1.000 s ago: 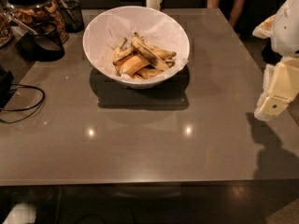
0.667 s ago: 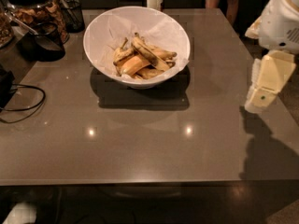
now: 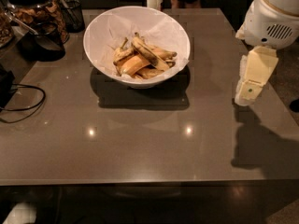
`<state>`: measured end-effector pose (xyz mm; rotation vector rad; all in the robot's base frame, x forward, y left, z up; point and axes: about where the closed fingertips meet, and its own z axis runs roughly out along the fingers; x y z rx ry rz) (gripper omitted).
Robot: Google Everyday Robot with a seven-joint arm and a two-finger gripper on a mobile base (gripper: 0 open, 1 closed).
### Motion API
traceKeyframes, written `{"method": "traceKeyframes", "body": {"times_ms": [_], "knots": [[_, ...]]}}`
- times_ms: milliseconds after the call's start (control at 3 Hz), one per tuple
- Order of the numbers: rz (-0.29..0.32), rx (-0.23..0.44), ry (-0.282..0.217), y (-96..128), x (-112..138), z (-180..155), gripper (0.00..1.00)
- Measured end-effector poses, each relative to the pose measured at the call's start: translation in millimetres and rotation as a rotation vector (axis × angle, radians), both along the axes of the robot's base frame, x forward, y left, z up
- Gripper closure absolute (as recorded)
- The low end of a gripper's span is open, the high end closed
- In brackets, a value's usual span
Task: Pick banana from white bowl
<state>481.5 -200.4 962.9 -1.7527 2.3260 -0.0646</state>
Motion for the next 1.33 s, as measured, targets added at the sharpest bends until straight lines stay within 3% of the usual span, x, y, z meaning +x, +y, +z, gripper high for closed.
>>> {"method": "traceKeyframes", "body": {"times_ms": [333,667,1333], "knots": [[-0.033,0.054,-0.006,16.0,15.0,6.0,0.00],[-0.071,0.088,0.020,44.6,44.9,2.3,0.00],[-0.071,0.096,-0.001,46.4,48.7,4.1,0.00]]}}
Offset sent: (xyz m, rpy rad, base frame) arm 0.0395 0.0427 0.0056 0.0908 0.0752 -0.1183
